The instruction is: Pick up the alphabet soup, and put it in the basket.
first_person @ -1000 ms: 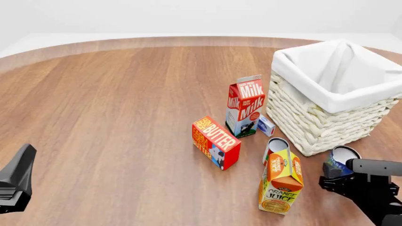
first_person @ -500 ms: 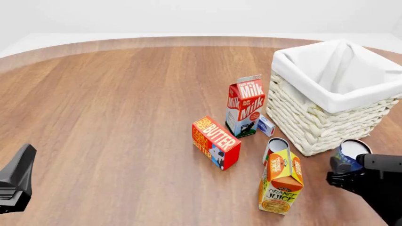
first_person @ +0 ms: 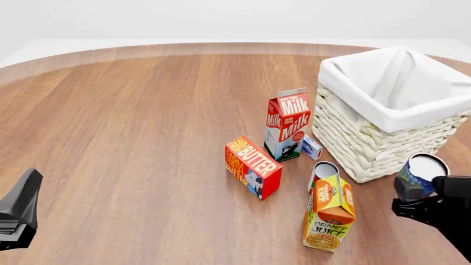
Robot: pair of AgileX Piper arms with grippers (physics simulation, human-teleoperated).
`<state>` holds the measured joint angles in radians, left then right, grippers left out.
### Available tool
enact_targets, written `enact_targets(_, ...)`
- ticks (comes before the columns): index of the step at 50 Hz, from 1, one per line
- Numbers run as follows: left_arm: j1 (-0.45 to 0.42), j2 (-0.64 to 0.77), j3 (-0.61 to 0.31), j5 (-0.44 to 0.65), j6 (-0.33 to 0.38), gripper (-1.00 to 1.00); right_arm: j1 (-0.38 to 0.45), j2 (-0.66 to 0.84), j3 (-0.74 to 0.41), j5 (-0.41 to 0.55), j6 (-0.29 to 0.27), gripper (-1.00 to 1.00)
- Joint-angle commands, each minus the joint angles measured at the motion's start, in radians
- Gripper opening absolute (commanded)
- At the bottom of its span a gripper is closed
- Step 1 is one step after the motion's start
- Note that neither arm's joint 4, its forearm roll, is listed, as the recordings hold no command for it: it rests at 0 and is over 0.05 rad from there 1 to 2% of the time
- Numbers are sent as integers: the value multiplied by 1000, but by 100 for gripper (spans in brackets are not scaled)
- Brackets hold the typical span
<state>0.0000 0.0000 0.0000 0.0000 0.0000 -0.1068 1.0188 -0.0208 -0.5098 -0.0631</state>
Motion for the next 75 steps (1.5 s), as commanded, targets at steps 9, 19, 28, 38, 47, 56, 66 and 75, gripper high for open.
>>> enact_targets(9,0,0,0,0,0,100,15,-195,-74,215,-17,-100)
enact_targets(19,0,0,0,0,0,100,17,-307,-113,335,-30,-100)
enact_targets(28,0,0,0,0,0,100,21,-361,-148,403,-41,-100)
enact_targets(38,0,0,0,0,0,100,21,-395,-183,456,-66,-100)
enact_targets(47,0,0,0,0,0,100,29,-409,-220,500,-91,-100)
enact_targets(56,0,0,0,0,0,100,31,-427,-256,539,-105,-100)
enact_targets(66,0,0,0,0,0,100,41,-440,-300,578,-118,-100)
enact_targets(75,0,0,0,0,0,100,40,-462,-333,617,-128,-100)
